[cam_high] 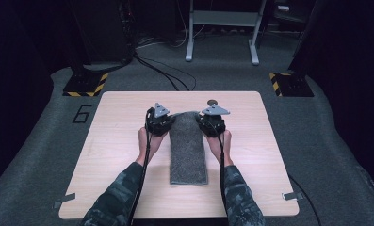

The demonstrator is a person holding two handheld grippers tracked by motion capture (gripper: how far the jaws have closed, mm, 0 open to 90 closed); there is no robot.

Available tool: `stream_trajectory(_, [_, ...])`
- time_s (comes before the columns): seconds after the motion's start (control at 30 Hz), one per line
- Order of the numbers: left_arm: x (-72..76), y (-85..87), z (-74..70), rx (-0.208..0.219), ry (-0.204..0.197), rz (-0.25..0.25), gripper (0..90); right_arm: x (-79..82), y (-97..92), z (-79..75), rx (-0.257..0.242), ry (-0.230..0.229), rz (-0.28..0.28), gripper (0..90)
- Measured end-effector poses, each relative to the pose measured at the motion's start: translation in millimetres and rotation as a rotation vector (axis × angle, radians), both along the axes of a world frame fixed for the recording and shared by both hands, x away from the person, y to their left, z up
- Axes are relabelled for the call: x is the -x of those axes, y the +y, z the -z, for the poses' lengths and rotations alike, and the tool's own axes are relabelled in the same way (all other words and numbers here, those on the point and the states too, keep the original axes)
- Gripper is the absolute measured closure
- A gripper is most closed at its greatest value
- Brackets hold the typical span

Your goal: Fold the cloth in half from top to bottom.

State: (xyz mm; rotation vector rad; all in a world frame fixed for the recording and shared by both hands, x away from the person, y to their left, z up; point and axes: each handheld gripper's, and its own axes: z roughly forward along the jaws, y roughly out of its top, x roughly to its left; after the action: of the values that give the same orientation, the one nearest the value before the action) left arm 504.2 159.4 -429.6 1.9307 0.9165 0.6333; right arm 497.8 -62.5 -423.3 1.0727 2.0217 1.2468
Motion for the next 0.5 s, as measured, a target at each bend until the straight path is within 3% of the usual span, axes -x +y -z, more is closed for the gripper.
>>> stream_trajectory(0.2, [13.8, -1.8, -1.2, 0.014, -0.012, 0.03, 84.0, 15.2, -5.7, -0.4, -0.005, -0.019, -0.023, 86.3])
stream_trajectory(0.33, [25.2, -2.8, 3.3, -0.016, -0.011, 0.056, 83.8, 27.5, -8.4, 6.3, 0.009, -0.017, -0.043, 86.1])
stream_trajectory(0.5, [37.1, -3.1, 9.3, -0.017, -0.004, 0.08, 83.6, 43.1, -12.9, 16.6, 0.011, -0.017, -0.06, 85.9])
